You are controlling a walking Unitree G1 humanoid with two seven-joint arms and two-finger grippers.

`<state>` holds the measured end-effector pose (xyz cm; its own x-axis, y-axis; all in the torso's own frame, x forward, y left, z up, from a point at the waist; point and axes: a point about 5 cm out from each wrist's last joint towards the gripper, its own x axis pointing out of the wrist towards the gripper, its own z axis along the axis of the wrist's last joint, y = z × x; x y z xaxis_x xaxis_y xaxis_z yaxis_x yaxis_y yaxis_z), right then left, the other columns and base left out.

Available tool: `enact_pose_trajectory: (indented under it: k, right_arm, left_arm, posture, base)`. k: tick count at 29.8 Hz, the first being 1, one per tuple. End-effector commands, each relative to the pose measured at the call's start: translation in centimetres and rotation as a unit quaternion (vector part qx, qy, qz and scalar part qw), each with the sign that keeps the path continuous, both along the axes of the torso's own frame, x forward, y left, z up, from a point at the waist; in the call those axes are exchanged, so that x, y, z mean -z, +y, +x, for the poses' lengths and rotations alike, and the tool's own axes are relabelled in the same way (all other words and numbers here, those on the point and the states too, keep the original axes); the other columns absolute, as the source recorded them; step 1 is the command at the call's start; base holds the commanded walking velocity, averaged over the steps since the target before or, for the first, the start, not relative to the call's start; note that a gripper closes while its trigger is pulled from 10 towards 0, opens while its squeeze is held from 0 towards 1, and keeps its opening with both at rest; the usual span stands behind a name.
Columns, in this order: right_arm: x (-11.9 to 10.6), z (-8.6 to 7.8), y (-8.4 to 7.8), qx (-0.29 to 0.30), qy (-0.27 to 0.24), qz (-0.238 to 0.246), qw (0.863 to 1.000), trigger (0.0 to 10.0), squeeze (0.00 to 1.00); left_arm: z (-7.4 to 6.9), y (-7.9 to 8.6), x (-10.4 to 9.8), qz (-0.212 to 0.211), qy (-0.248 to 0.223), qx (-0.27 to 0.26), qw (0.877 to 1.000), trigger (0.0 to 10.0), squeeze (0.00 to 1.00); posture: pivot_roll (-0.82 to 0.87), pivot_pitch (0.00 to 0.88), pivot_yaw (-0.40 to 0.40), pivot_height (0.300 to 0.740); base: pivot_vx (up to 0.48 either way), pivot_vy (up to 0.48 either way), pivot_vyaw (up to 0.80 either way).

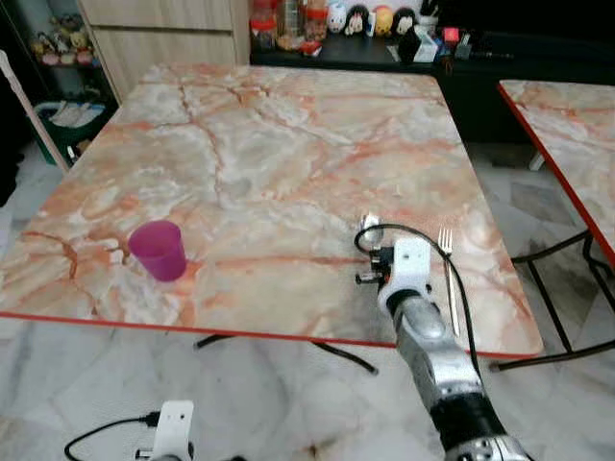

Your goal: Setting the table

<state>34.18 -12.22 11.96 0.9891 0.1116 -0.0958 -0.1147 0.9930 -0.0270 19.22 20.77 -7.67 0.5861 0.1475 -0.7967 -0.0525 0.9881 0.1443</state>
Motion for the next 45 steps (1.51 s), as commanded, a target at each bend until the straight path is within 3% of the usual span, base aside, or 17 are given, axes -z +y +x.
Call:
enact_pose_trajectory:
  k: [1, 5, 12, 38, 45]
  right_arm:
    - [-1.6, 0.3, 0.0, 0.000, -0.033, -0.016, 0.999, 10.0, 0.00]
    - [-3.5, 0.6, -0.1, 0.005, -0.064, -0.013, 0.998, 10.0, 0.00]
    - [-4.2, 0.6, -0.1, -0.003, -0.075, -0.012, 0.997, 10.0, 0.00]
    - [-3.9, 0.5, -0.4, 0.005, -0.075, -0.016, 0.997, 10.0, 0.00]
    - [-3.6, 0.5, -0.4, 0.007, -0.072, -0.016, 0.997, 10.0, 0.00]
  left_arm:
    - [-0.5, 0.1, 0.3, 0.002, 0.016, -0.004, 1.000, 10.0, 0.00]
    - [-0.7, -0.1, 0.4, 0.003, 0.021, 0.000, 1.000, 10.0, 0.00]
    - [-1.0, -0.1, 0.6, 0.013, 0.033, -0.001, 0.999, 10.0, 0.00]
    - [-1.3, 0.4, 0.6, 0.017, 0.034, -0.015, 0.999, 10.0, 0.00]
    - [-1.4, 0.3, 0.7, 0.017, 0.036, -0.012, 0.999, 10.0, 0.00]
  posture:
    - [-0.05, 0.126, -0.040, 0.740]
    - [-0.06, 0.139, -0.040, 0.740]
    - [-0.07, 0.152, -0.038, 0.740]
    - [-0.06, 0.166, -0.038, 0.740]
    - [-0.06, 0.168, -0.035, 0.740]
  base:
    - [0.000, 0.000, 0.00]
    - [0.000, 0.000, 0.00]
    - [0.000, -0.278, 0.00]
    - [0.000, -0.435, 0.00]
    - [0.000, -0.433, -0.45]
